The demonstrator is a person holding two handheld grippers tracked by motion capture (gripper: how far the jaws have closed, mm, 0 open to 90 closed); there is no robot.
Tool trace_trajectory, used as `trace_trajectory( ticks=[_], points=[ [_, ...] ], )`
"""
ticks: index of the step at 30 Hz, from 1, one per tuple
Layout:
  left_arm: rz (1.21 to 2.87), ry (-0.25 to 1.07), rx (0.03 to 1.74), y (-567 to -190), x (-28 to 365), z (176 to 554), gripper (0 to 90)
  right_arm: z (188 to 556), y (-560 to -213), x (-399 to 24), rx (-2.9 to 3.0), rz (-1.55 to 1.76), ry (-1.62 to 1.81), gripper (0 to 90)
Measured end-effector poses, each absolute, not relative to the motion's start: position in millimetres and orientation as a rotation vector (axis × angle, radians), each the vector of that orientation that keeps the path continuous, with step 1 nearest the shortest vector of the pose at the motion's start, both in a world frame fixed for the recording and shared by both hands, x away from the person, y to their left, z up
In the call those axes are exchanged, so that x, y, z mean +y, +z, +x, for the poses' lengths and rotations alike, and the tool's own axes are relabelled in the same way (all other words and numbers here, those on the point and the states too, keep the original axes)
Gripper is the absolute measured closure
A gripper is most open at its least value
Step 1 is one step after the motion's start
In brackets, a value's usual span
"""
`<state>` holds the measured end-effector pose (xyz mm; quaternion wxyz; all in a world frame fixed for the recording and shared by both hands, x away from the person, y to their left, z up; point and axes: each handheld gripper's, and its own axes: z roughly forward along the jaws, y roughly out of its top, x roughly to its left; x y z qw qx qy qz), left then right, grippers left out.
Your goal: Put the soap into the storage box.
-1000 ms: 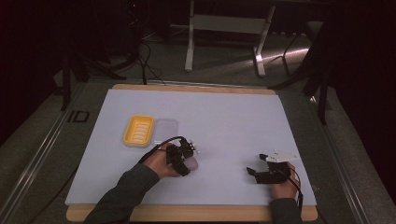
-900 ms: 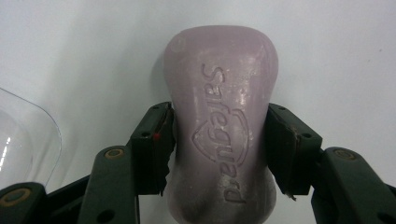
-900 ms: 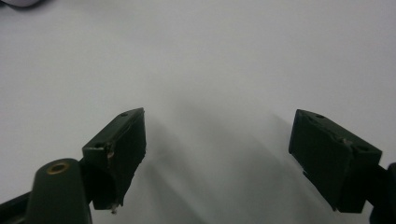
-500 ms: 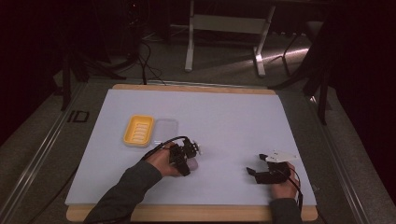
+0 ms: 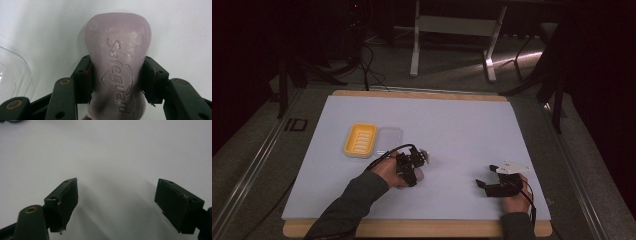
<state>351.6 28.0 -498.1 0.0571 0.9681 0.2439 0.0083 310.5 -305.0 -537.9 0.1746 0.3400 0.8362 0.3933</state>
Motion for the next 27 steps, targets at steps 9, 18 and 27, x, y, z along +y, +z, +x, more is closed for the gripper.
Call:
trace_trajectory(
  ticks=[9,18,27],
  points=[
    [2.933,0.009,0.741,-497.7,28.7,353.0,49.9,310.5,-537.9,-305.0,2.370,0.963,1.115,18.5],
    [2.950,-0.016,0.758,-496.6,32.4,354.4,50.0,310.5,-537.9,-305.0,2.371,0.963,1.115,18.5],
    [2.933,-0.028,0.784,-492.2,38.6,357.2,50.0,310.5,-537.9,-304.9,2.371,0.963,1.112,18.5]
  ],
)
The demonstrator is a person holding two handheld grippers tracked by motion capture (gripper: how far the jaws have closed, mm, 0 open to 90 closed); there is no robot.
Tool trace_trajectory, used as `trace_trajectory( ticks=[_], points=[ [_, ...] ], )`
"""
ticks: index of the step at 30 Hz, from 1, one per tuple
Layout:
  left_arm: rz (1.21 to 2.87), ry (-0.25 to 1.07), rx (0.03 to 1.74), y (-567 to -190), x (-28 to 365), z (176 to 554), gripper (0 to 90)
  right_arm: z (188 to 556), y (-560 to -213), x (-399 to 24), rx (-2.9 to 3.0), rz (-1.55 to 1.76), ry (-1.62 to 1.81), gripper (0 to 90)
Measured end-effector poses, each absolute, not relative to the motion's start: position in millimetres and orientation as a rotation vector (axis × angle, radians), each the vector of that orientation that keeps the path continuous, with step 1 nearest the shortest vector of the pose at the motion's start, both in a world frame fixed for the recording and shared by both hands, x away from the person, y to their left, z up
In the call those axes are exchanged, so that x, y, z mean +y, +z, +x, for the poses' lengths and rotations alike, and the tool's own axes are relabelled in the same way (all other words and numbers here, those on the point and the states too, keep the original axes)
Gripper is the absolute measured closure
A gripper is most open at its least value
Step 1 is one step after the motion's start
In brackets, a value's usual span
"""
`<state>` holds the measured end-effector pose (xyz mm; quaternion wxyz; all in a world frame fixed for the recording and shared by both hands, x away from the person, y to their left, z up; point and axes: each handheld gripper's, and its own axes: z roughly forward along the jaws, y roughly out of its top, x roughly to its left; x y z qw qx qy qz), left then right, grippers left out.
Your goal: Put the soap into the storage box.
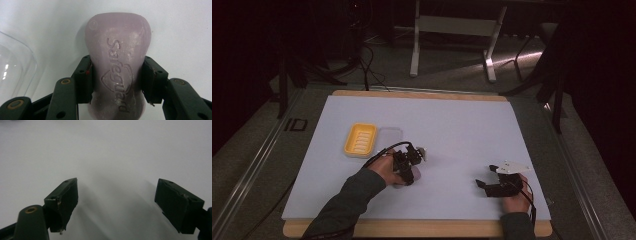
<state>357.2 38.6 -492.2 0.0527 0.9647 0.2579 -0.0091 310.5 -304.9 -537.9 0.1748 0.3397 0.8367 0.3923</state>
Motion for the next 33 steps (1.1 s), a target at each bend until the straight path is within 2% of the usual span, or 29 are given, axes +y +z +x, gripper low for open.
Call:
trace_trajectory(
  ticks=[33],
  points=[
    [2.820,0.001,0.906,-467.5,66.7,369.9,50.0,309.1,-537.1,-306.8,2.353,0.956,1.137,18.5]
  ],
)
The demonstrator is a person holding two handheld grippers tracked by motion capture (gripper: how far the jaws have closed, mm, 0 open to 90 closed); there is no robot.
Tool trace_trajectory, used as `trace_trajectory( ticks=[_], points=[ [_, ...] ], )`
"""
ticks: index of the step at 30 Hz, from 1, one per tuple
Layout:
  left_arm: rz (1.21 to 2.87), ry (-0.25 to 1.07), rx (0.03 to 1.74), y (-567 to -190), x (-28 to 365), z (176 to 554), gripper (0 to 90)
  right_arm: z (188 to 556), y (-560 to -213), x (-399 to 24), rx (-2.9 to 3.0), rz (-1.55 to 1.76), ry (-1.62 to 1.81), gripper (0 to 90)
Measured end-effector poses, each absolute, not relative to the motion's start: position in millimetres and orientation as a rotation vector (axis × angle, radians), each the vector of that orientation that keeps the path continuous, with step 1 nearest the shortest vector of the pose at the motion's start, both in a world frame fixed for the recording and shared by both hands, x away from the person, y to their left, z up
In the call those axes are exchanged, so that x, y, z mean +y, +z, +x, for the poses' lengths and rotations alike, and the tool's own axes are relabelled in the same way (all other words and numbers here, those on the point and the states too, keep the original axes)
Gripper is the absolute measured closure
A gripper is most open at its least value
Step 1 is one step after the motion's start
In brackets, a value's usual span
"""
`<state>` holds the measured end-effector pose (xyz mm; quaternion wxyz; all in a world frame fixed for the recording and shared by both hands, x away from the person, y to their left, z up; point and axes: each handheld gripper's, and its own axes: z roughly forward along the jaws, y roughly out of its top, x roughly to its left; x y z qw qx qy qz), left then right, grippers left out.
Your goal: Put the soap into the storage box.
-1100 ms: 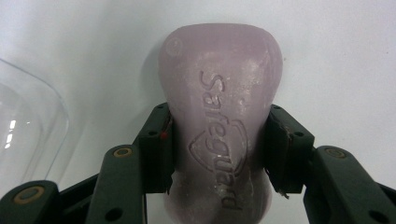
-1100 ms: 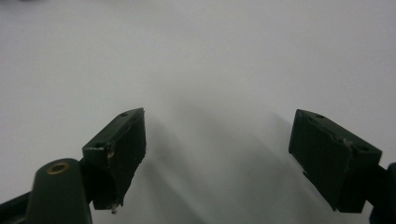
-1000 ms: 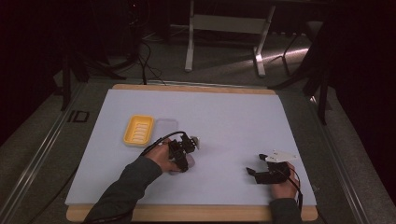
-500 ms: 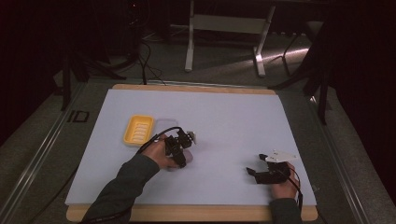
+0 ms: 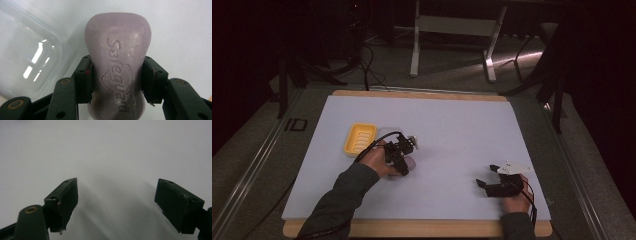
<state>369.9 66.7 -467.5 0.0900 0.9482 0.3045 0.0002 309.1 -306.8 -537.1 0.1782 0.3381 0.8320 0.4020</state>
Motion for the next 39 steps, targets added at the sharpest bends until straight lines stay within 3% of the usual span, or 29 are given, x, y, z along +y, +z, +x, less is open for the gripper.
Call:
trace_trajectory(
  ticks=[39],
  points=[
    [2.687,0.048,1.083,-441.0,108.2,390.7,50.0,307.3,-535.9,-312.2,2.320,0.959,1.213,18.0]
  ],
)
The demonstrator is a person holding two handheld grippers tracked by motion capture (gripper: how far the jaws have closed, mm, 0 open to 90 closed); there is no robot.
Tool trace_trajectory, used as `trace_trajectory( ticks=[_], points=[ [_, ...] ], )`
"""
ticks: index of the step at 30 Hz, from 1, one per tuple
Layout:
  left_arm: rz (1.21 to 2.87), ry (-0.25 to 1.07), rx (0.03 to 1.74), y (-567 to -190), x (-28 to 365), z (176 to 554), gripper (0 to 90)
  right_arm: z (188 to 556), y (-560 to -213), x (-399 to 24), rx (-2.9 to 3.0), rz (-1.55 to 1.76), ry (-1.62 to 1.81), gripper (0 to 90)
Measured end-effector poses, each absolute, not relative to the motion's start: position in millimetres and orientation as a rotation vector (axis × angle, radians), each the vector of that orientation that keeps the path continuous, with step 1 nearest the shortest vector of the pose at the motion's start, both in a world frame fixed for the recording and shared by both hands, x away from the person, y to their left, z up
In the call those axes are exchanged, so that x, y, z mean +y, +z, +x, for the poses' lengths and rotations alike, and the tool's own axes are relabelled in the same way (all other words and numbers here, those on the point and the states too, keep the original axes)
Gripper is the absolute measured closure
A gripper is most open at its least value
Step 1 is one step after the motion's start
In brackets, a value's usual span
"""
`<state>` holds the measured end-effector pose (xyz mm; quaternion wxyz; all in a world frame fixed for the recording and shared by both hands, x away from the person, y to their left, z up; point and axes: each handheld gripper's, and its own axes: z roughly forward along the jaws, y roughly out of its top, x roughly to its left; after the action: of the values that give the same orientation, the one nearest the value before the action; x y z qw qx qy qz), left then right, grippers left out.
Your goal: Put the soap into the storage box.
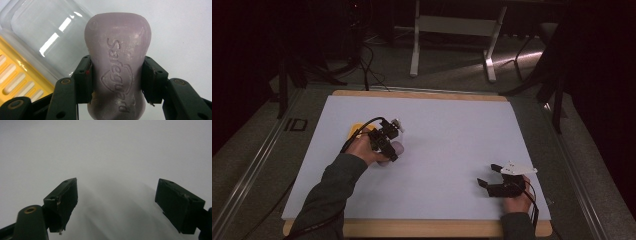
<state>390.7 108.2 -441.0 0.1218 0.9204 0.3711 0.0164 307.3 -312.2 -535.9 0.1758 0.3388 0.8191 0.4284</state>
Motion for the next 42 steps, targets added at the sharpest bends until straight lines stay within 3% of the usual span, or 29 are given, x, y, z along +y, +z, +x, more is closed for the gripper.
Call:
trace_trajectory(
  ticks=[42],
  points=[
    [2.556,0.111,1.362,-429.7,151.9,431.4,50.0,307.7,-535.9,-312.8,2.307,0.976,1.202,17.7]
  ],
)
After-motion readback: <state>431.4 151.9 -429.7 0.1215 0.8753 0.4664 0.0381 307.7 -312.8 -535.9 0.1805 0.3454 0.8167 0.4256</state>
